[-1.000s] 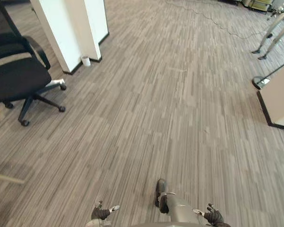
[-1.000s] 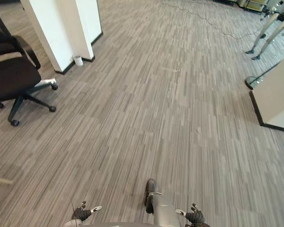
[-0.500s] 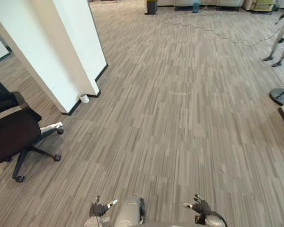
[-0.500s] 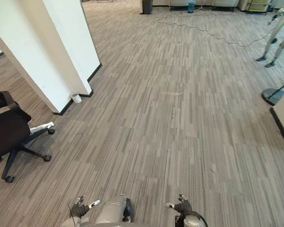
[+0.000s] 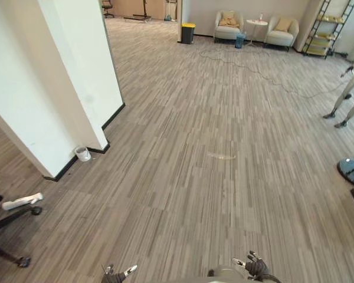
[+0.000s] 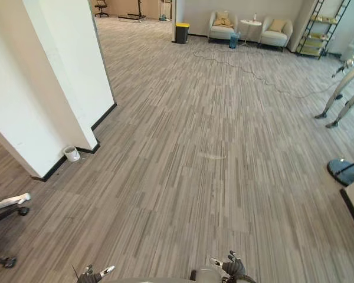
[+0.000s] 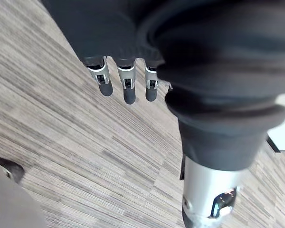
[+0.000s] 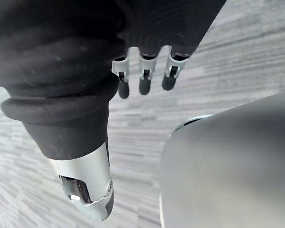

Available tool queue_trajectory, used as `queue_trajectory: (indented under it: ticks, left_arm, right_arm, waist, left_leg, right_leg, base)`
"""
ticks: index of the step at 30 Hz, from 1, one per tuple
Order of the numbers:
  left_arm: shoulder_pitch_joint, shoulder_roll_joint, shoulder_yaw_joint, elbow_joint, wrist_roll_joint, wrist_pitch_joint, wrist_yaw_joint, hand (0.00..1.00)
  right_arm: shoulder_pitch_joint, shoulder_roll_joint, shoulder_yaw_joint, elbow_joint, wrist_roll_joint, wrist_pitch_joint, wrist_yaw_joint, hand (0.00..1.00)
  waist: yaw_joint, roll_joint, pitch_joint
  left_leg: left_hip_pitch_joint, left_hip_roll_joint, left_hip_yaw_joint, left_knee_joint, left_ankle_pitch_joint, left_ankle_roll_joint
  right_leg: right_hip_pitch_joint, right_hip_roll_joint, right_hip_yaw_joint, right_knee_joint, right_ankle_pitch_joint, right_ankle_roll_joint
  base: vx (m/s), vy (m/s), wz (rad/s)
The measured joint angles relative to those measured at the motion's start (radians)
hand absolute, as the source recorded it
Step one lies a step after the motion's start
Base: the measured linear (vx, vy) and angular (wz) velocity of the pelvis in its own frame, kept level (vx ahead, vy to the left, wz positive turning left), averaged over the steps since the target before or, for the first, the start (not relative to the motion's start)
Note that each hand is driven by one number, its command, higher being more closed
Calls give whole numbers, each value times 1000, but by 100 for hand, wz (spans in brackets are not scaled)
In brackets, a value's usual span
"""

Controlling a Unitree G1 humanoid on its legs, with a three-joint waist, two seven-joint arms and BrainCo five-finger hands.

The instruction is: Organize washtable

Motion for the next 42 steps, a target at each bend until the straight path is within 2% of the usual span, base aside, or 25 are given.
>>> queue_trajectory:
  ticks: [3, 4, 5, 7, 8, 9, 10, 12, 13, 14, 15, 19, 20, 22, 23, 24, 26, 28, 30, 32, 34, 35, 37, 39, 42]
  left_arm:
    - [-16, -29, 11, 6, 2, 0, 3, 0]
    - [-27, -34, 12, 12, 10, 0, 3, 0]
    - [-34, -46, 10, 20, 26, 0, 2, 0]
    - [-50, -82, 14, 30, 33, 1, 5, 0]
    - [-24, -76, 24, 25, 34, 1, 0, 0]
    - [-24, -80, 29, 28, 33, -1, 1, 0]
    - [-28, -72, 32, 4, 30, -2, -1, 0]
    - [-20, -48, 26, -10, 28, -5, 3, 0]
    - [47, -42, -12, -26, 9, -16, 4, 0]
    - [63, -39, -27, -24, -2, -20, 4, 0]
    - [73, -37, -35, -18, -9, -21, 4, 0]
    - [84, -36, -24, -13, -12, -19, 3, 0]
    - [86, -34, -31, -12, -12, -21, 2, 0]
    - [85, -30, -26, -10, -9, -21, -1, 0]
    - [84, -20, -28, -8, -10, -20, -1, 0]
    - [78, -5, -35, -8, -11, -17, -2, 0]
    - [76, 1, -35, -6, -8, -17, -5, 0]
    - [69, 2, -18, -3, 4, -17, -22, 0]
    - [68, 5, -20, -2, 33, -18, -29, 0]
    - [71, 10, -17, -1, 41, -20, -25, 0]
    - [72, 11, -11, -1, 41, -21, -21, 0]
    - [82, 12, 13, 2, 41, -21, -16, 0]
    - [73, 3, 16, 23, 40, -20, -2, 0]
    - [52, -18, 22, 32, 40, -19, 2, 0]
    - [33, -24, 27, 28, 38, -21, 3, 0]
  right_arm:
    - [-12, -8, 2, 0, 25, -1, 0, 0]
    - [-17, -7, 3, 7, 25, 6, -2, 0]
    - [-30, -11, 2, 14, 25, 15, -1, 0]
    - [-38, -19, 3, 7, 29, 15, -1, 0]
    - [-17, -15, 49, 2, 27, 16, -2, 0]
    - [-10, -22, 64, 1, 25, 17, -1, 0]
    - [-13, -43, 65, 2, 28, 18, -3, 0]
    - [-10, -43, 42, 21, 30, 25, -8, 0]
    - [-6, -28, 8, 43, 34, 44, -12, 0]
    - [-7, -30, -26, 50, 34, 45, -11, 0]
    - [-9, -23, -43, 58, 34, 45, -12, 0]
    - [-2, -7, -34, 51, 35, 49, -22, 0]
    - [7, 0, -39, 50, 34, 47, -21, 0]
    - [9, -1, -40, 31, 32, 41, -14, 0]
    - [14, -2, -37, 9, 36, 32, -3, 0]
    - [22, 7, -38, -1, 49, 19, 0, 0]
    - [23, 11, -40, -25, 67, 10, 0, 0]
    - [28, 12, -36, -51, 69, -5, 1, 0]
    - [33, 10, -26, -76, 77, -13, 0, 0]
    - [35, 9, -9, -54, 77, -14, -4, 0]
    - [35, 9, -2, -41, 77, -9, -3, 0]
    - [33, 11, 35, -22, 79, 2, -3, 0]
    - [22, 2, 45, -6, 87, 8, 0, 0]
    - [19, -7, 46, -7, 88, 10, -1, 0]
    - [12, -9, 45, 12, 87, 15, -3, 0]
  waist:
    - [-29, 23, -8]
    - [-34, 32, -14]
    - [-26, 54, -18]
    - [-41, 52, -18]
    - [-49, 58, -38]
    - [-38, 57, -46]
    - [-22, 122, -40]
    - [-17, 110, -32]
    - [18, 87, -27]
    - [31, 82, -29]
    - [31, 84, -29]
    - [54, 56, 5]
    - [60, 49, -1]
    - [57, 48, 0]
    - [52, 38, 9]
    - [48, 21, 24]
    - [27, 23, 28]
    - [14, 21, 29]
    - [-1, 19, 30]
    - [1, 7, 27]
    - [1, -2, 22]
    - [1, -20, 11]
    - [6, -7, 0]
    - [-1, 25, -14]
    - [-2, 19, -18]
  left_leg:
    - [128, 43, -62, -93, -32, -22]
    - [146, 69, -101, -70, -27, -31]
    - [135, 92, -123, -14, 7, -86]
    - [100, 63, -120, 160, 125, -107]
    - [25, 57, -83, 386, 254, -117]
    - [-16, 78, -51, 506, 329, -116]
    - [-151, 178, 30, 767, 321, -81]
    - [-296, 224, 91, 894, 238, -56]
    - [-448, 220, 141, 708, 141, -120]
    - [-455, 192, 137, 487, 128, -147]
    - [-451, 162, 123, 270, 147, -132]
    - [-456, 82, 131, 96, 267, -114]
    - [-447, 58, 127, 99, 277, -56]
    - [-397, 43, 149, 81, 249, -36]
    - [-348, 26, 157, 70, 225, -21]
    - [-296, 6, 158, 71, 194, -9]
    - [-220, -1, 142, 68, 164, 5]
    - [-132, 2, 116, 33, 162, 7]
    - [-80, 9, 89, -7, 149, -10]
    - [-19, 11, 85, -80, 135, -33]
    - [-11, 9, 75, -84, 124, -46]
    - [2, 3, 59, -84, 100, -68]
    - [13, 28, 48, -69, 71, -92]
    - [34, 87, 16, -77, 60, -113]
    - [57, 136, -31, -45, 45, -140]
  right_leg:
    - [-24, 50, -1, -296, 214, -20]
    - [-11, 64, -1, -275, 298, -77]
    - [-15, 60, -32, -180, 241, -88]
    - [-51, 64, -61, -19, 156, -67]
    - [44, 104, -81, -155, 156, -173]
    - [98, 119, -75, -193, 120, -166]
    - [187, 199, -42, -249, 89, -189]
    - [279, 212, -11, -286, 50, -197]
    - [435, 204, 77, -366, 13, -134]
    - [462, 202, 103, -393, 9, -127]
    - [478, 201, 112, -413, 1, -114]
    - [583, 149, 159, -486, -22, -78]
    - [577, 124, 168, -433, -47, -46]
    - [488, 101, 184, -195, -80, 8]
    - [359, 79, 189, 117, -41, 65]
    - [243, 52, 186, 394, 12, 78]
    - [117, 27, 183, 638, 34, 74]
    - [12, -1, 188, 702, 28, 65]
    - [-34, -22, 194, 564, 27, 65]
    - [23, -31, 219, 136, 54, 48]
    - [66, -38, 220, -93, 129, 27]
    - [111, -39, 220, -286, 265, 20]
    - [129, -16, 204, -312, 255, 47]
    - [137, 30, 161, -284, 204, 13]
    - [148, 56, 102, -199, 96, -15]
  base:
    - [752, -104, 47]
    - [867, -159, 56]
    - [859, -159, 50]
    - [753, -248, 23]
    - [591, -293, -13]
    - [629, -164, -66]
    - [518, -95, -67]
    - [827, -107, -78]
    - [1060, -127, -114]
    - [888, -46, -112]
    - [423, 77, -46]
    - [540, 173, -26]
    - [482, 173, -3]
    - [508, 200, -7]
    - [563, 229, -10]
    - [433, 170, -3]
    - [392, 112, 19]
    - [367, 67, 38]
    - [280, 12, 65]
    - [329, -30, 60]
    - [380, -137, 24]
    - [363, -182, 9]
    - [297, -180, -6]
    - [358, -263, 9]
    - [254, -295, 45]
